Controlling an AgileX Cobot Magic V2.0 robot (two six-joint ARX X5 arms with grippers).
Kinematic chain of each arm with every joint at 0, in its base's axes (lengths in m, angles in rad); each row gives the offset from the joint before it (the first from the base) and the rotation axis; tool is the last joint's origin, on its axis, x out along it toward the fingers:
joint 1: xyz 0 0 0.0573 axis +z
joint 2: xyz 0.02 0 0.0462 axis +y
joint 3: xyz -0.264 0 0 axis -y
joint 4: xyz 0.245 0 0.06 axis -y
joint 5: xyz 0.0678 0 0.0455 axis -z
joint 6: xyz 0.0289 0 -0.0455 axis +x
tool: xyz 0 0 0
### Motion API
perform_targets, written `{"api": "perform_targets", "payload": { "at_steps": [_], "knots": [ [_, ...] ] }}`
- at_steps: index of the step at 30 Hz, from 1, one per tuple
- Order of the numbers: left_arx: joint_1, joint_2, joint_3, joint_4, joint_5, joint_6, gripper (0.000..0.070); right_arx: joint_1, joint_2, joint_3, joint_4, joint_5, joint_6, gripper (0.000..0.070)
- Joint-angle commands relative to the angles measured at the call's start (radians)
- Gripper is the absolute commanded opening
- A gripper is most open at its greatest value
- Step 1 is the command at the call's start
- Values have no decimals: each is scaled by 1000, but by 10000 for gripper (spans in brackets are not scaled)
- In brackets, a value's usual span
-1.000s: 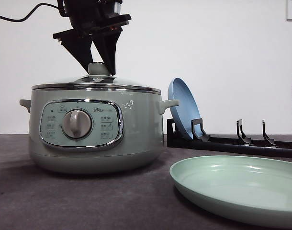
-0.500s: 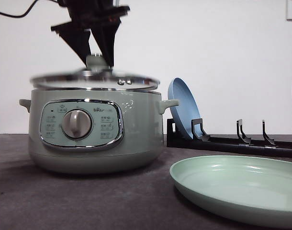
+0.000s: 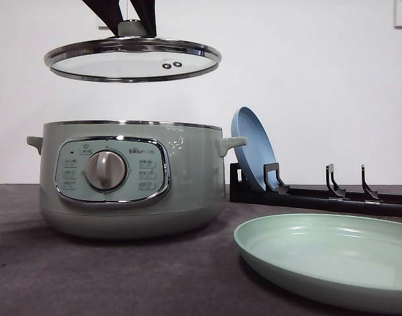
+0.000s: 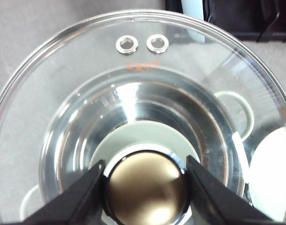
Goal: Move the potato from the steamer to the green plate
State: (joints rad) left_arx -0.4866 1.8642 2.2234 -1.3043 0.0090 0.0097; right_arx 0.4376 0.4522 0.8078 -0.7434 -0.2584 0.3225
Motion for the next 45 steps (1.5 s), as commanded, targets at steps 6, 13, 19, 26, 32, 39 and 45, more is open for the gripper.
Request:
{"api": "perform_targets", "payload": {
  "at_steps": [6,13,19,26,32,39,45],
  "knots": [
    [3,-50,48,22,5,-2,9,4,3,11,6,4,11,479],
    [25,-61,48,19,4,2,9,4,3,11,6,4,11,479],
    [95,-81,48,17,4,5,9,4,3,11,6,4,10,479],
    [238,-100,48,6,4,5,10,4,3,11,7,5,10,479],
    [359,-100,46,-9,5,5,10,4,3,11,10,4,10,479],
    [475,-99,46,-9,5,4,10,4,5,11,9,3,6,479],
    [525,-99,46,-12,5,1,10,5,69,16,9,-66,7,479]
  ]
}}
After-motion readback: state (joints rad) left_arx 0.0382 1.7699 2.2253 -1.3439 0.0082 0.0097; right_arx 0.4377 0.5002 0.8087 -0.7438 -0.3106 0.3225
